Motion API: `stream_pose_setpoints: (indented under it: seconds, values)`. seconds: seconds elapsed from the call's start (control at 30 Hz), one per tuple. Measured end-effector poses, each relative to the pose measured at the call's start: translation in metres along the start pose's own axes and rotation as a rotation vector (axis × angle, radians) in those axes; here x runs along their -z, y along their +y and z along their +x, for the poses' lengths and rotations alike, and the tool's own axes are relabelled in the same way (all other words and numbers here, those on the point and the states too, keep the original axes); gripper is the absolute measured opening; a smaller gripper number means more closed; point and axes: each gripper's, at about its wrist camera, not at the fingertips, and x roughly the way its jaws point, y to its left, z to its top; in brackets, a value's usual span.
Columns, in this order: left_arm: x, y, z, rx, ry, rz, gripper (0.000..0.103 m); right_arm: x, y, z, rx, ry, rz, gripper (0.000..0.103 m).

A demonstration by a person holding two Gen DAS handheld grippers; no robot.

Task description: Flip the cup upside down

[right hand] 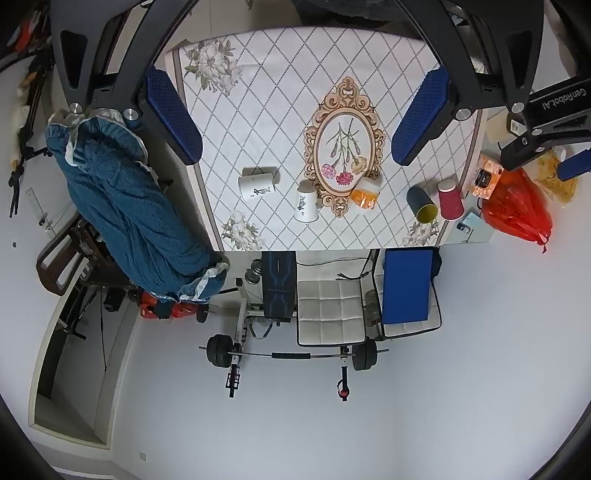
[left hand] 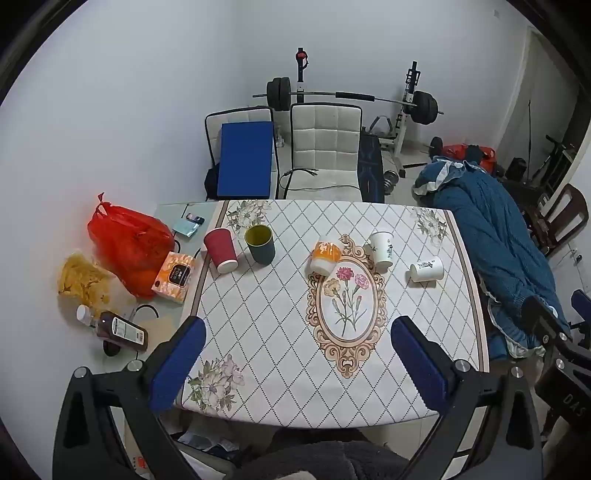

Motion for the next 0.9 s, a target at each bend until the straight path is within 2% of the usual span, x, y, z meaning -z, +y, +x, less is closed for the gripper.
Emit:
stream_pose_setpoints:
  seconds: [0.9]
  values:
    - [-0.004,0.004,-0.01,0.002,-0.023,0.006,0.103,0.002,-0.002,-0.002,-0.008,-0.012,0.005,0.103]
